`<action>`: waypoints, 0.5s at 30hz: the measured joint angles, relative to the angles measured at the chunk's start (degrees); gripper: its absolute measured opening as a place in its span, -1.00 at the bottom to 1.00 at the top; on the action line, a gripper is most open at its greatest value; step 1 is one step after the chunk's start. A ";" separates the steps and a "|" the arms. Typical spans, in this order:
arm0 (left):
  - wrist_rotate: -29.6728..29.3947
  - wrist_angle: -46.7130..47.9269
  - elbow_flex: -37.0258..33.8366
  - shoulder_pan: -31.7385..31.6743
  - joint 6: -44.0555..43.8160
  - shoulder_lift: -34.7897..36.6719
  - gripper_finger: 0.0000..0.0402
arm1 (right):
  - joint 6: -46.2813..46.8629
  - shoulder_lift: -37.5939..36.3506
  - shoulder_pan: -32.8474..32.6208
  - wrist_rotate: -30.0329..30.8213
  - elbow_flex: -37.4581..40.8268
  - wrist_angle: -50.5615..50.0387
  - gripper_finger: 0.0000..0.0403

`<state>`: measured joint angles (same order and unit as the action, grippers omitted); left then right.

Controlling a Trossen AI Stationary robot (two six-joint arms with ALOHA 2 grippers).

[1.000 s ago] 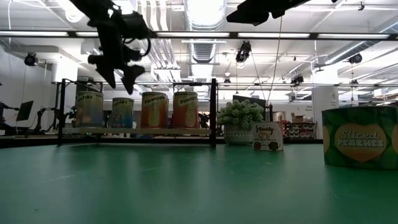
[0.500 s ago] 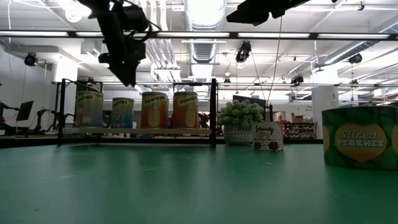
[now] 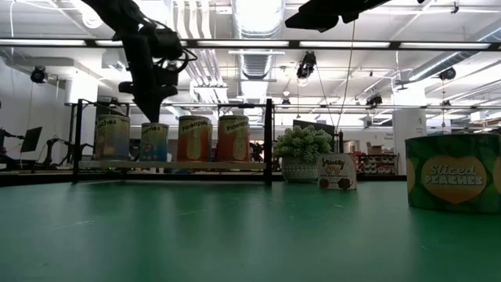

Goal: Pick and place cans onto a shelf
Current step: Put the canned cherries on the shelf

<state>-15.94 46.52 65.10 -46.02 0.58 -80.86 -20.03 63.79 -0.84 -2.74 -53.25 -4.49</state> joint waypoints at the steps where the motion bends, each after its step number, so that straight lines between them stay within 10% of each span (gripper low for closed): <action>1: 0.00 -0.11 0.00 0.00 -0.01 -0.20 -0.98 | 0.00 0.00 0.01 0.01 0.00 0.00 0.63; 15: -8.54 3.34 0.11 0.00 -0.61 -1.99 -1.00 | 0.02 -0.04 0.01 0.01 0.00 -0.36 0.63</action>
<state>-24.49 49.86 65.21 -46.02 -0.03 -82.85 -20.01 63.75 -0.83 -2.73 -53.25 -4.85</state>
